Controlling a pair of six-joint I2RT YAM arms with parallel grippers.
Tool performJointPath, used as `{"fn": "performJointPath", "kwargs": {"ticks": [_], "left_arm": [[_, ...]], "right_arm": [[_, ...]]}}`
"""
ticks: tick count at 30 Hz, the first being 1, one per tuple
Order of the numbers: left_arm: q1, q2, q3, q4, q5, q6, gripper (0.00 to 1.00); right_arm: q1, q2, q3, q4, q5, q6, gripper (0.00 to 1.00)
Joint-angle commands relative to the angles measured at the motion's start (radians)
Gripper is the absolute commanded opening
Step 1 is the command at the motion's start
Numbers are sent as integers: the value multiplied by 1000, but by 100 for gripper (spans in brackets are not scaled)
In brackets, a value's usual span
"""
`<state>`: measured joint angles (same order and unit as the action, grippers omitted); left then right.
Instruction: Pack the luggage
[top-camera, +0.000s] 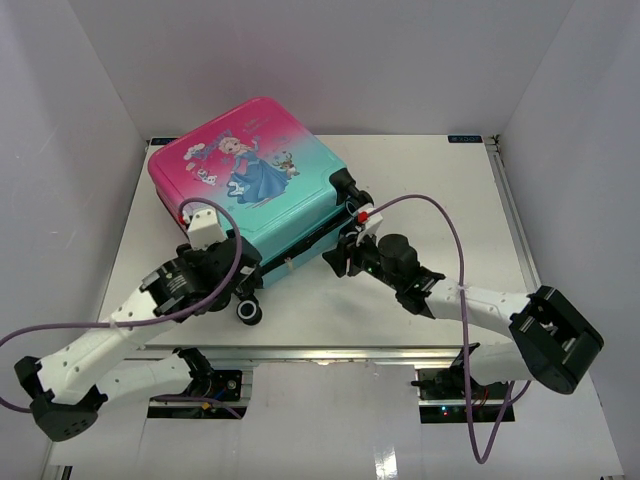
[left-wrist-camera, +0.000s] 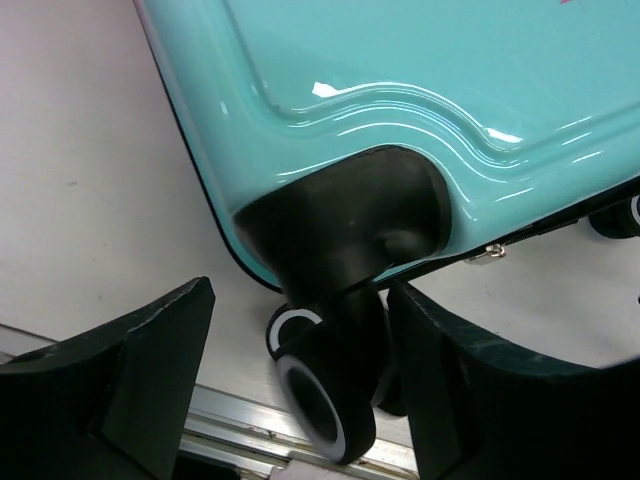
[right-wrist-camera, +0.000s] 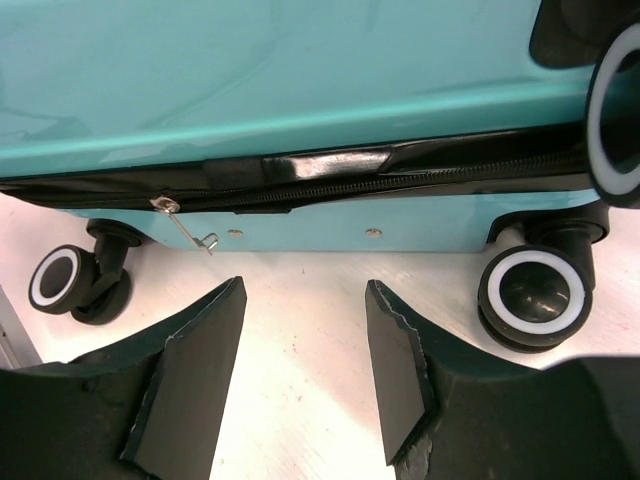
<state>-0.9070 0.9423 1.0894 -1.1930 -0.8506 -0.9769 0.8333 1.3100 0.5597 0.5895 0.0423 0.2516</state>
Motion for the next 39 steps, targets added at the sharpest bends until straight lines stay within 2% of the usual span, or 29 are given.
{"fn": "performJointPath", "kwargs": {"ticks": [1,4,6,8,10,13,16,19,21,22,23,27,30,39], "left_arm": [[-3,52,-44,135,-3,-69,85],[0,37,-119,338,23,36,86],[3,57,-146,400,21,56,87],[11,97,-137,363,2,12,86],[11,139,-120,246,-44,-104,85],[13,159,-130,209,-69,-147,80],[13,117,-169,281,-57,-92,63],[13,33,-233,436,-27,-18,32],[13,-29,-269,481,6,15,18],[14,-52,-278,506,15,18,4],[13,-90,-295,523,32,21,0],[13,-196,-342,647,113,77,0],[14,-240,-343,677,149,92,0],[14,-246,-350,731,186,107,0]], "right_arm": [[7,-91,-42,-22,19,-29,59],[7,-119,-53,-46,37,-28,60],[7,-121,-55,-57,41,-34,60],[7,-110,-61,-38,43,-37,60],[6,-85,-66,-10,30,-38,60],[13,-22,-34,-4,2,-36,64],[31,32,-2,-5,28,-44,68],[58,83,29,28,32,-36,75],[80,128,63,46,30,-24,77],[90,143,74,55,35,-15,78],[108,171,91,81,36,-10,79],[146,260,148,165,40,0,80],[151,349,237,157,65,10,79],[176,494,374,153,85,25,77]]}}
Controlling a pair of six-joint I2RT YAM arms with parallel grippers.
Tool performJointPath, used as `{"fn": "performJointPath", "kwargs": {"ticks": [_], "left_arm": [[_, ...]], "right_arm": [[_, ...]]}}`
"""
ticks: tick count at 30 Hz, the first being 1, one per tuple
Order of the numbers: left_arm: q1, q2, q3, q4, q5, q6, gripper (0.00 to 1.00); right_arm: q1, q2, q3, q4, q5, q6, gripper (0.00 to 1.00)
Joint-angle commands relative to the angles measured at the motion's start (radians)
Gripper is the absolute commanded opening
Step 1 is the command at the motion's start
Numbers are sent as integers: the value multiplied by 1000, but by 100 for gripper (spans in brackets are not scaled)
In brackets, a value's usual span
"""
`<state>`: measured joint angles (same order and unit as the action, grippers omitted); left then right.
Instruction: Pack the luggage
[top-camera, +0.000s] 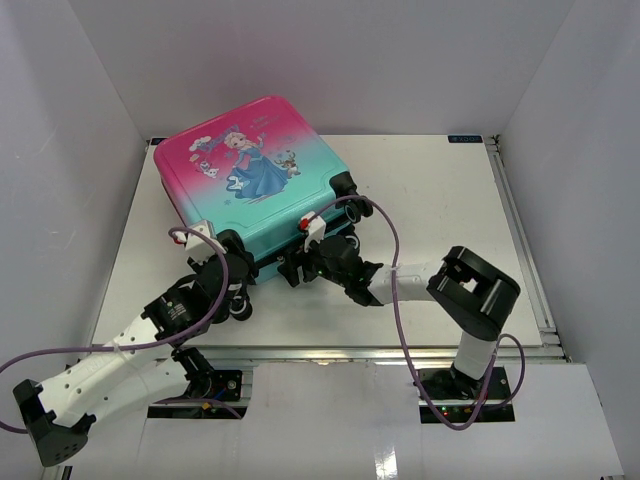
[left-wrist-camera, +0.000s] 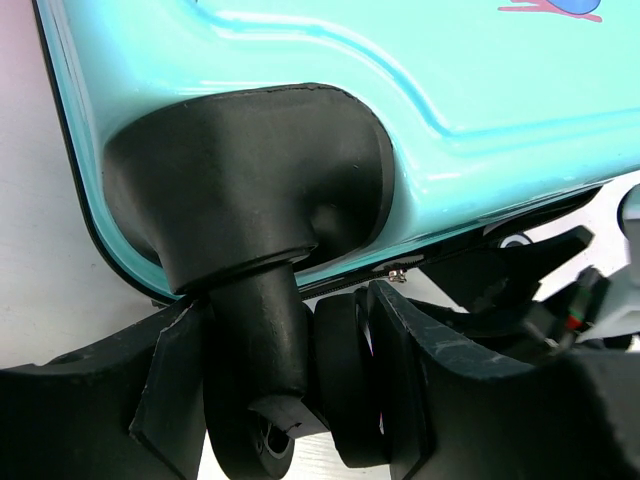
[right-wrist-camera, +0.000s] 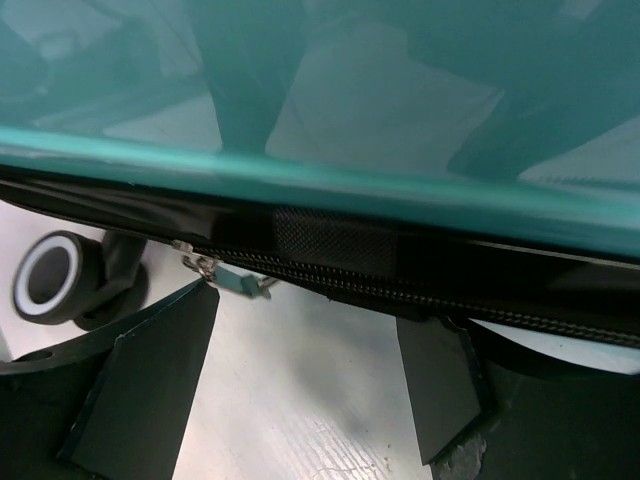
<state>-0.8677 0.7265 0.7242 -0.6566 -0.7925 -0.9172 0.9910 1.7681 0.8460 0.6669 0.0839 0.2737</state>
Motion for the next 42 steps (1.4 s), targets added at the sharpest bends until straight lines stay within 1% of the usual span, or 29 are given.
{"fn": "performJointPath", "kwargs": {"ticks": [1,4,8,11,15,19,24,26,27,31,35,37,38,39,42], "left_arm": [[-25,-31,13,198,123,47,0],[-25,-41,9,200,115,44,0],[-25,-72,-5,208,114,15,0],[-25,-101,-28,231,100,-13,0],[-25,-111,-28,238,98,-23,0],[-25,-127,-12,243,95,-19,0],[-25,-134,-2,248,99,-10,0],[-25,-137,-12,264,110,-7,0],[-25,-137,-18,264,117,-12,0],[-25,-144,-25,268,141,-12,0],[-25,-175,-39,267,136,-15,0],[-25,-179,-41,266,138,-12,0],[-25,-179,-41,263,131,-9,0],[-25,-179,-41,261,127,-9,0],[-25,-180,-45,259,128,-18,0]], "right_arm": [[24,43,94,81,61,5,76],[40,59,102,91,119,16,72],[55,69,70,192,139,14,67],[65,59,35,272,147,3,66],[85,25,6,332,175,-13,66],[129,7,18,355,252,-50,65],[150,45,82,318,378,-63,65],[154,67,84,334,443,-58,61],[155,75,87,339,454,-52,60],[154,94,100,350,467,-42,49],[155,122,131,337,481,-47,31],[155,123,128,351,471,-50,23],[155,124,128,358,470,-62,15],[155,124,127,363,472,-71,9],[155,111,110,375,493,-88,8]]}}
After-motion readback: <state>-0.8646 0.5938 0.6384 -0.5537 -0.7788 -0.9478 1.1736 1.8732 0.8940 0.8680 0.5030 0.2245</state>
